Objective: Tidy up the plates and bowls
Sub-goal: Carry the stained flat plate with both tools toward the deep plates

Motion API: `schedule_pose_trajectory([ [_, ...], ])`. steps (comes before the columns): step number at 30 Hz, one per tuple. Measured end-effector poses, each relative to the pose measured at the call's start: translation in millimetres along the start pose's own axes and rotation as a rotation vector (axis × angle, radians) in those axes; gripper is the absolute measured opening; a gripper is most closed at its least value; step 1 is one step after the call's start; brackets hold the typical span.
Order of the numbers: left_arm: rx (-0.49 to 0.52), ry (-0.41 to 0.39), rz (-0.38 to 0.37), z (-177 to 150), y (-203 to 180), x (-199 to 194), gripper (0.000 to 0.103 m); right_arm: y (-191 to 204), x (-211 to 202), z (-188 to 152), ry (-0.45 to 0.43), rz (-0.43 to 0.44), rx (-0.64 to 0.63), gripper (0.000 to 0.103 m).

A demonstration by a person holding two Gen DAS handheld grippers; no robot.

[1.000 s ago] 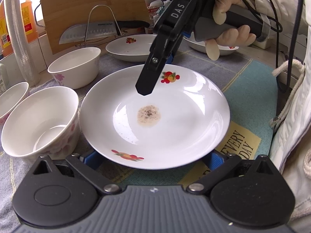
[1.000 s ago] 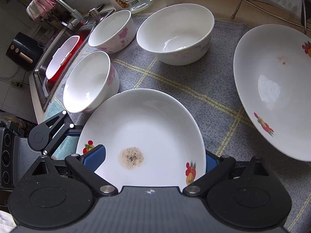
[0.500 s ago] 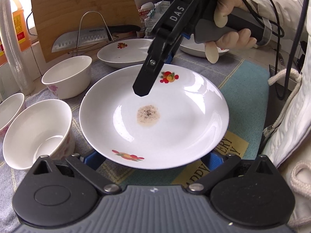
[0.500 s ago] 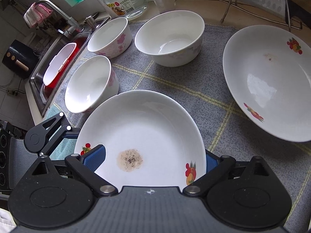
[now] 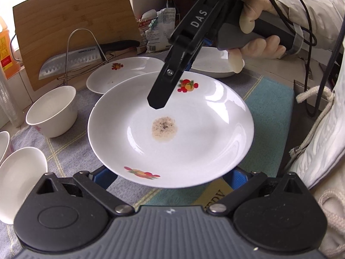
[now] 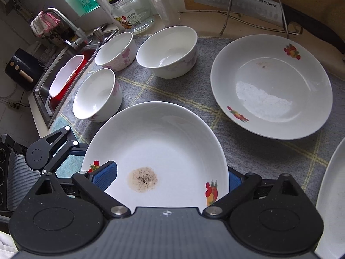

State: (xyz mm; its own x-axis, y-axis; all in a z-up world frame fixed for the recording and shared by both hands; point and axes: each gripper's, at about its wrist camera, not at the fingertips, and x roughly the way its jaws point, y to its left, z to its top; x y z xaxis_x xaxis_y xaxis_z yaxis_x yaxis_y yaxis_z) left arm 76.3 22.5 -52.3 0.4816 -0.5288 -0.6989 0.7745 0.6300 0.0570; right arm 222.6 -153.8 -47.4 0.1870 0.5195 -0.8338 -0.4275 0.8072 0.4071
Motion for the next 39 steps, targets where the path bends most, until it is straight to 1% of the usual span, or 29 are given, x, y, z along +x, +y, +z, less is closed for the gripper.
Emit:
schedule_pose_trajectory([
  [12, 0.055, -0.001, -0.051, 44, -27, 32, 0.101, -46, -42, -25, -0.050, -0.036, 0.056, 0.102],
  [26, 0.119, -0.018, -0.109, 98, -44, 73, 0.101, -97, -83, -38, -0.111, -0.087, 0.111, 0.102],
  [39, 0.160, -0.020, -0.176, 129, -59, 115, 0.101, -149, -107, -52, -0.153, -0.141, 0.190, 0.102],
])
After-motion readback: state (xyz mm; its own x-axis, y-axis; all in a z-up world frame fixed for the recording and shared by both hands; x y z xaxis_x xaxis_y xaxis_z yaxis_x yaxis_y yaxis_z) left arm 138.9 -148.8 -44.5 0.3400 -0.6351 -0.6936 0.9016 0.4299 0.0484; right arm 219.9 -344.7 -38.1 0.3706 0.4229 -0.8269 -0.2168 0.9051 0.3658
